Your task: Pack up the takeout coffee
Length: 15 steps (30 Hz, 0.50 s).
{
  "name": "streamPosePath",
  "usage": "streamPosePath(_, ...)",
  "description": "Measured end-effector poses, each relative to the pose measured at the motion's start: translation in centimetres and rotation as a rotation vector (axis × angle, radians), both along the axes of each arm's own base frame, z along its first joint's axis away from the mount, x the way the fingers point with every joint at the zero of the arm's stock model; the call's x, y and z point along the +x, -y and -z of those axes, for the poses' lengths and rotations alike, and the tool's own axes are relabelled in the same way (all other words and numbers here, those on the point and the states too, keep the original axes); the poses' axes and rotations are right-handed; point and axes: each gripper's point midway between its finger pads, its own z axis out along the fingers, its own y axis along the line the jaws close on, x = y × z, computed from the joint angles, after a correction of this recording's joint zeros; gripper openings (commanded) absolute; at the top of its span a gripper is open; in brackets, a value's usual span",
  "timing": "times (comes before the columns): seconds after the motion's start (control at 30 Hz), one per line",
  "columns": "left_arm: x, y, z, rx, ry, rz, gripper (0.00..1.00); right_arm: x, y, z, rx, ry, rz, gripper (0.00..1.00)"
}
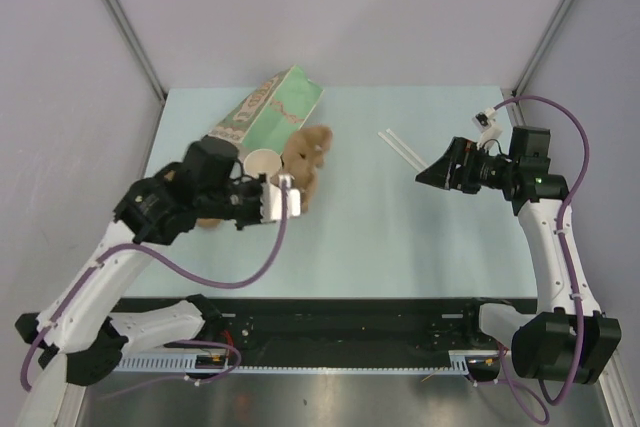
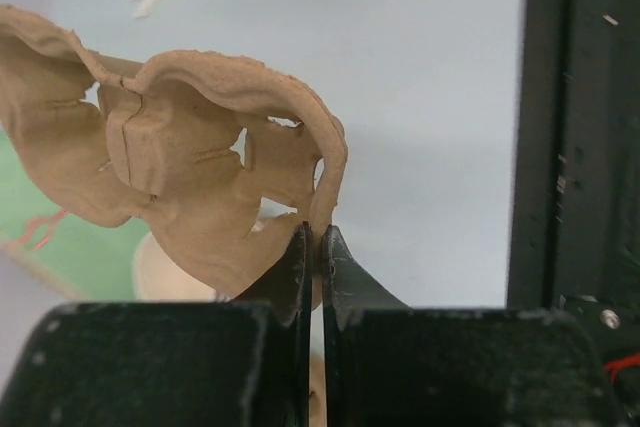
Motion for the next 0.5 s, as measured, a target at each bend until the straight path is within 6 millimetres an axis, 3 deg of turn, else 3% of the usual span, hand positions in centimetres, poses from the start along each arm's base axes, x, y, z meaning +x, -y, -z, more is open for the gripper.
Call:
streamPosePath(0.13, -2.5, 2.1, 6.4, 0.131, -0.057, 0.19, 0.0, 0.0, 0.1, 0.0, -0.001, 0.0, 0.005, 1.0)
streamPosePath(0.3, -2.9, 2.1, 14.5, 0.276, -0.088, 0.29, 0.04, 0.1, 0.3, 0.2, -0.01, -0.002, 0.01, 1.0)
streamPosePath(0.5, -2.4, 1.3, 20.0, 0.368, -0.064, 0.338, 0.2, 0.0, 0.4, 0.4, -0.021, 0.0, 0.007, 1.0)
